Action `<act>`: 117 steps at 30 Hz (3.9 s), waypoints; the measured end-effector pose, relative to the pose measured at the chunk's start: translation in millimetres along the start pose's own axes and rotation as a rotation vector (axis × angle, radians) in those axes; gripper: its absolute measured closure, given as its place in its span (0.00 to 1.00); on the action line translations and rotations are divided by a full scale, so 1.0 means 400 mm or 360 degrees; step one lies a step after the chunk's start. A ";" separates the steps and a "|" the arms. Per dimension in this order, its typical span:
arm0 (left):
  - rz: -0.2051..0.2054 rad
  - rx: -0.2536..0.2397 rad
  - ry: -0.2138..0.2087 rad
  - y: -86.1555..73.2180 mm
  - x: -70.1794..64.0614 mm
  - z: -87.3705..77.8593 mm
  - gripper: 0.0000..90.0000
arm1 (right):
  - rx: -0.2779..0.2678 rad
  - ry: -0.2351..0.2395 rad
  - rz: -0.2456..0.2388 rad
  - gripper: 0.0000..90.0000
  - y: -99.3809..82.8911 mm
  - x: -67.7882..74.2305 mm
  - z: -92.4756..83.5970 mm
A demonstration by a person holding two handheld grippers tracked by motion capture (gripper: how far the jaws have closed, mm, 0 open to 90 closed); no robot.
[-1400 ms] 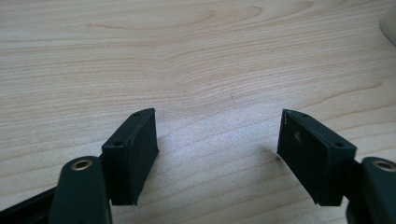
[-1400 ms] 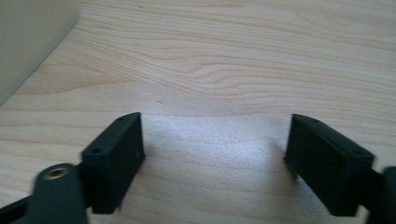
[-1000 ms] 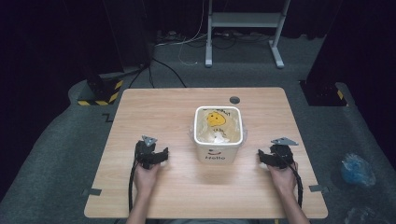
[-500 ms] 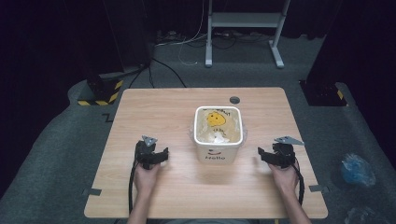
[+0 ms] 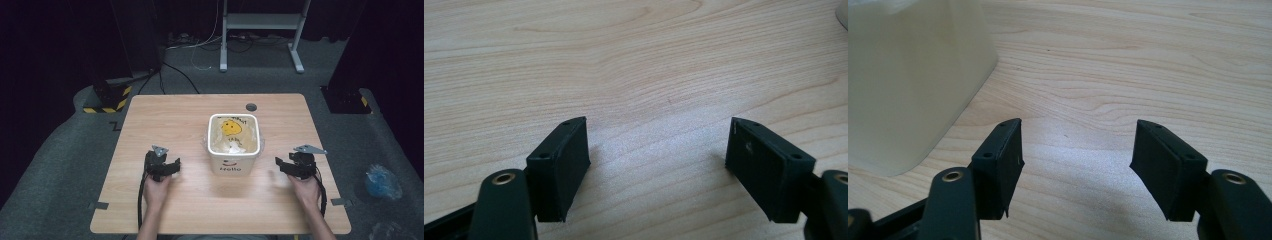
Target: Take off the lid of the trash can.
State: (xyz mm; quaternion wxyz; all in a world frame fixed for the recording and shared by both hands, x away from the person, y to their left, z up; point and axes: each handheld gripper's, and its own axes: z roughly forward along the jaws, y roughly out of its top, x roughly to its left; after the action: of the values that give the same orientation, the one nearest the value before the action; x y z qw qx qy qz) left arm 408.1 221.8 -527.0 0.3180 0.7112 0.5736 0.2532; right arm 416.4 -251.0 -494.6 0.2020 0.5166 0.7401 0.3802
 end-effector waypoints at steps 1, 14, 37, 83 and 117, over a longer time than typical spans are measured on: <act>0.0000 0.0000 0.0000 0.000 0.000 0.000 0.28 | -0.0010 0.0006 0.0010 0.43 0.001 -0.001 -0.003; 0.0002 0.0000 -0.0001 0.000 0.000 0.000 0.28 | -0.0042 0.0109 0.0038 0.51 0.024 0.002 -0.022; 0.0004 0.0001 -0.0005 0.000 0.000 0.000 0.27 | -0.0078 0.0150 0.0030 0.50 0.095 0.031 -0.046; 0.0005 0.0001 -0.0006 0.000 0.000 0.000 0.27 | -0.0178 0.0221 0.0001 0.52 0.213 0.064 -0.079; 0.0004 0.0002 -0.0007 0.000 0.000 0.000 0.27 | -0.0195 0.0228 -0.0053 0.55 0.301 0.113 -0.049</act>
State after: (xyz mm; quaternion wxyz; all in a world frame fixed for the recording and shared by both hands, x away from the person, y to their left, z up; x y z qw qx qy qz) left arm 408.2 221.7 -527.1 0.3184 0.7126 0.5722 0.2518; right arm 459.1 -194.8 -385.1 0.1863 0.4624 0.7364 0.4573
